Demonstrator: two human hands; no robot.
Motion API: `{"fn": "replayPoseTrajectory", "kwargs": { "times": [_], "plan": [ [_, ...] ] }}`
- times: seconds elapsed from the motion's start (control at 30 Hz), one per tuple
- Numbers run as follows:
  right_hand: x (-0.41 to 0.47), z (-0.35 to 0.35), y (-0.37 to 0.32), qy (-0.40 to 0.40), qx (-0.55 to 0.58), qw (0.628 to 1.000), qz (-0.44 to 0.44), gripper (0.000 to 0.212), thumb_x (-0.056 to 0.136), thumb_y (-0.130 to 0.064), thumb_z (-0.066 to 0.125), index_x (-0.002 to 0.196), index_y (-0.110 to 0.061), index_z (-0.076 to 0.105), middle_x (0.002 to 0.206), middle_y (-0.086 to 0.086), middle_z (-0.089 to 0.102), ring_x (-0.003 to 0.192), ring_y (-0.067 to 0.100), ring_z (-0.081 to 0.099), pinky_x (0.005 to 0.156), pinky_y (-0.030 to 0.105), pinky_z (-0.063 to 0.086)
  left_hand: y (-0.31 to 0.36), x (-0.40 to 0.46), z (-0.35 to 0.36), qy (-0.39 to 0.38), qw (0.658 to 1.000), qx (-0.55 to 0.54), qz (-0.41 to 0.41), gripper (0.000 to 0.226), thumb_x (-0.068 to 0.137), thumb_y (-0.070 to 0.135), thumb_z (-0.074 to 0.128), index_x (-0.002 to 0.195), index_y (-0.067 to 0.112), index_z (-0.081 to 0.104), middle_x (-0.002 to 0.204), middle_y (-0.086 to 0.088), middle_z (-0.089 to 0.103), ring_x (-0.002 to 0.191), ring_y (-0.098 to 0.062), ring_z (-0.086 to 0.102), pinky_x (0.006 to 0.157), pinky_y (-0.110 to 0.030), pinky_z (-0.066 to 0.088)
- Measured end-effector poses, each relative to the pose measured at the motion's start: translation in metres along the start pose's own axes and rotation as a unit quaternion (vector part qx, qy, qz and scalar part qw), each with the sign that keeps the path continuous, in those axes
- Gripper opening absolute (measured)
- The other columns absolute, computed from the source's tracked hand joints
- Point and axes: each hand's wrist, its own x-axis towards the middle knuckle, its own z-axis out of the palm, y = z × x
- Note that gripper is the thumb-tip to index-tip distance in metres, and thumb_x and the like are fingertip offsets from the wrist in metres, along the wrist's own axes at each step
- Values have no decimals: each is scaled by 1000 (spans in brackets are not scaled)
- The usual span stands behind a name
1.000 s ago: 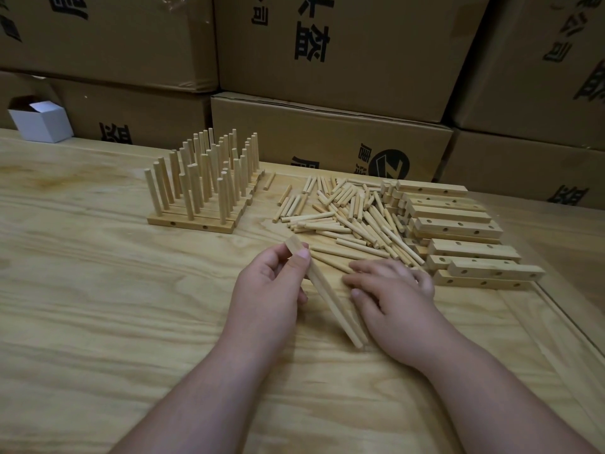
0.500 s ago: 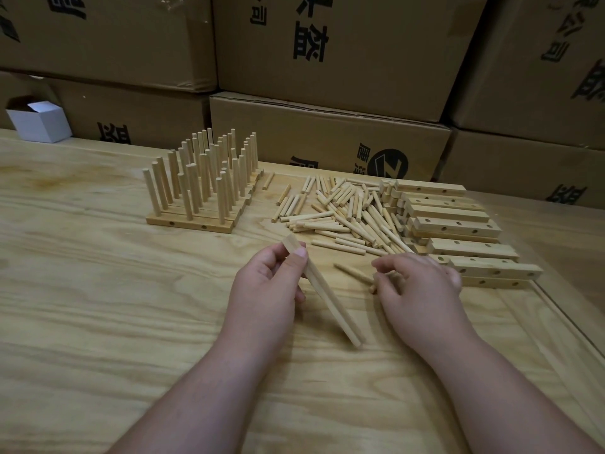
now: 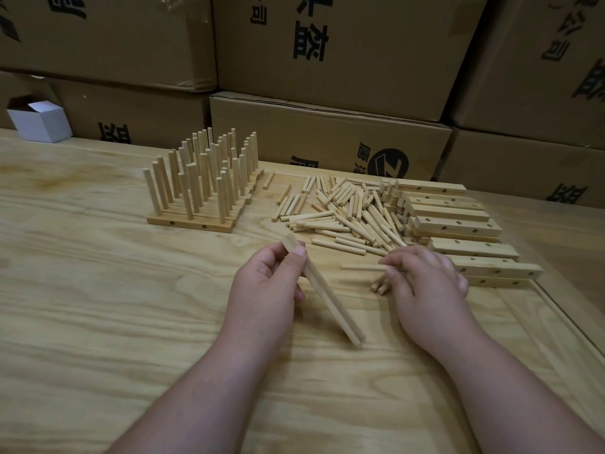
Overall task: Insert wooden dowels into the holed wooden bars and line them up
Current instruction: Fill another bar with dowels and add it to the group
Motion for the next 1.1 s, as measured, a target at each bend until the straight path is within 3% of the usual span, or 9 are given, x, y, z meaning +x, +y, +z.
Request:
{"fn": "replayPoseTrajectory", "kwargs": {
  "times": [0.2, 0.33, 0.43, 0.6, 0.7, 0.77, 0.9, 1.03, 1.1],
  "plan": [
    [-1, -7, 7, -19, -20, 1000, 10, 33, 98, -15, 52, 99, -46, 62, 119, -24, 46, 125, 9, 32, 94, 30, 15, 0, 0, 0, 1, 1000, -2, -3, 15, 97, 31, 64, 101, 26, 77, 61, 16, 60, 53, -7, 51, 52, -13, 42],
    [-2, -9, 3, -57, -45, 997, 4, 63, 85, 3, 49, 123, -47, 58, 144, -26, 40, 139, 6, 21, 109, 37, 13, -1, 0, 0, 1, 1000, -4, -6, 15, 97, 32, 64, 101, 26, 77, 63, 16, 61, 53, -7, 51, 53, -13, 43],
    [-3, -7, 3, -101, -43, 994, -24, 76, 82, 6, 46, 135, -49, 51, 149, -33, 35, 145, -5, 12, 114, 37, 4, 0, 0, -1, 1, 1000, 0, -6, 15, 97, 32, 64, 100, 26, 77, 62, 15, 60, 54, -6, 52, 53, -13, 43],
    [-3, 0, 6, -92, -67, 992, -47, 48, 97, -18, 51, 135, -48, 53, 129, -31, 50, 138, -2, 29, 114, 41, 6, 0, -1, -1, -2, 1000, -3, -8, 15, 98, 31, 63, 100, 25, 77, 59, 15, 60, 51, -5, 51, 51, -12, 43],
    [-3, 3, 5, -95, -80, 991, -50, 38, 99, -31, 52, 134, -45, 55, 112, -26, 45, 125, 5, 34, 111, 40, 10, 1, 0, 0, -3, 1000, 0, -9, 15, 97, 31, 63, 100, 25, 77, 62, 15, 62, 52, -6, 51, 52, -13, 43],
    [-2, 3, 4, -113, -89, 989, -41, 35, 99, -34, 51, 133, -42, 56, 112, -22, 46, 123, 9, 36, 110, 40, 19, 1, 0, 0, -4, 1000, 0, -7, 14, 97, 30, 63, 100, 25, 77, 67, 16, 64, 53, -7, 52, 53, -15, 44],
    [-1, -1, -1, -121, -93, 988, -21, 25, 98, -37, 52, 122, -37, 60, 115, -12, 50, 121, 16, 45, 102, 36, 38, 0, 0, -1, -4, 1000, 1, -3, 14, 97, 30, 64, 101, 26, 77, 70, 16, 65, 54, -7, 52, 53, -15, 44],
    [-6, 0, -4, -132, -107, 985, -22, 20, 96, -23, 43, 110, -37, 48, 115, -8, 48, 117, 19, 44, 95, 35, 38, 2, 0, -1, 4, 1000, -25, 2, 16, 98, 28, 62, 101, 25, 78, 71, 14, 64, 55, -7, 50, 53, -16, 43],
    [-7, 2, -6, -127, -99, 986, -35, 12, 99, -28, 44, 105, -38, 44, 113, -9, 49, 114, 18, 45, 92, 35, 38, 3, -1, -2, -4, 998, -69, -11, 21, 100, 28, 58, 104, 27, 79, 72, 7, 61, 58, -9, 50, 56, -20, 43]
  ]
}}
